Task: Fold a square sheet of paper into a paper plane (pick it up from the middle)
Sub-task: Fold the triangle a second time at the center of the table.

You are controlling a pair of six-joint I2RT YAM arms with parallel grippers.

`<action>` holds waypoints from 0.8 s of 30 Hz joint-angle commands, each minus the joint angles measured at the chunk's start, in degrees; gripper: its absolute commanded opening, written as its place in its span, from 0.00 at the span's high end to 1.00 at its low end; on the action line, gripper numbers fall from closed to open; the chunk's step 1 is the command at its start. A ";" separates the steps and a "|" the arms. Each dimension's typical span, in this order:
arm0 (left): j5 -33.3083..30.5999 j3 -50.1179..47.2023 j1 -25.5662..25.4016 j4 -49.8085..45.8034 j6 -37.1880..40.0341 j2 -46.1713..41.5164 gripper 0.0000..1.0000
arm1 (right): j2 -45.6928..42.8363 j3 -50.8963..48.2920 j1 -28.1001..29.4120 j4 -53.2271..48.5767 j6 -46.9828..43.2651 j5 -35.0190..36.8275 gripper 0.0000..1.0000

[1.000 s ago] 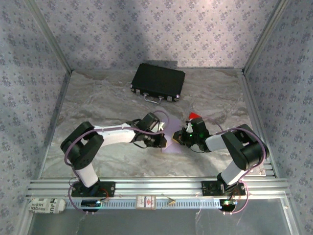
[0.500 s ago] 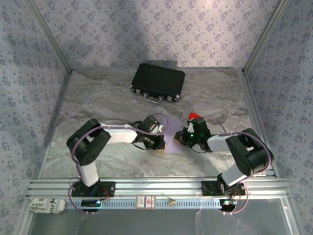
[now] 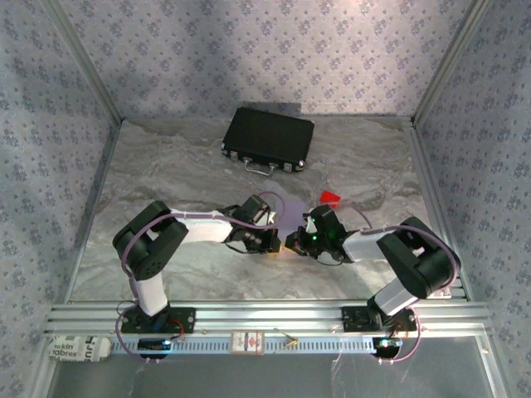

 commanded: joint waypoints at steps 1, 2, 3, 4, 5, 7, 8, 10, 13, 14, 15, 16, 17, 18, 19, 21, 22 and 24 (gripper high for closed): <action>-1.71 -1.74 0.61 -3.32 0.32 1.68 0.96 | 2.02 -1.01 -0.58 1.33 1.07 1.66 1.00; -1.85 -1.88 0.68 -3.41 0.43 1.68 0.95 | 2.14 -1.24 -0.96 1.03 0.93 1.84 1.00; -1.80 -2.01 0.70 -3.41 0.44 1.72 0.96 | 2.10 -1.37 -1.44 1.07 0.93 1.72 1.00; -1.75 -2.15 0.68 -3.47 0.41 1.78 0.96 | 2.09 -1.59 -1.77 1.27 1.02 1.59 1.00; -1.80 -2.23 0.69 -3.43 0.46 1.77 0.96 | 1.85 -1.64 -2.13 1.24 0.98 1.67 1.00; -1.75 -2.41 0.70 -3.58 0.58 1.85 0.96 | 1.35 -1.38 -2.72 0.62 0.85 1.88 1.00; -1.88 -2.45 0.69 -3.61 0.68 1.91 0.96 | 1.14 -1.20 -3.00 0.26 0.76 1.82 1.00; -1.97 -2.58 0.66 -3.76 0.83 2.07 0.96 | 0.83 -1.03 -3.56 0.05 0.51 1.83 1.00; -2.06 -2.53 0.66 -3.94 1.03 2.29 0.96 | 0.60 -0.63 -4.47 -0.34 0.42 1.94 1.00; -2.06 -2.59 0.70 -4.02 1.06 2.38 0.96 | 0.60 -0.59 -4.77 -0.47 0.41 2.05 1.00; -2.07 -2.57 0.70 -3.98 1.10 2.38 0.96 | 0.55 -0.39 -5.19 -0.77 0.41 2.23 1.00; -2.06 -2.59 0.70 -3.99 1.21 2.46 0.96 | 0.58 -0.44 -5.61 -0.89 0.34 2.31 1.00; -2.06 -2.57 0.63 -3.98 1.19 2.46 0.96 | 0.61 -0.37 -6.12 -0.92 0.30 2.27 1.00; -2.07 -2.57 0.62 -4.10 1.24 2.56 0.96 | 0.56 -0.33 -6.65 -1.00 0.31 2.20 1.00; -2.00 -2.53 0.67 -4.19 1.34 2.57 0.96 | 0.39 -0.32 -7.01 -1.09 0.31 2.27 1.00; -2.04 -2.51 0.65 -4.29 1.42 2.64 0.96 | 0.02 -0.20 -7.99 -1.95 0.07 2.64 1.00; -2.06 -2.58 0.70 -4.24 1.49 2.64 0.96 | -0.21 -0.19 -8.37 -2.34 -0.02 2.74 1.00; -1.97 -2.45 0.70 -4.20 1.49 2.73 0.96 | -0.60 -0.12 -9.38 -3.22 -0.50 2.97 1.00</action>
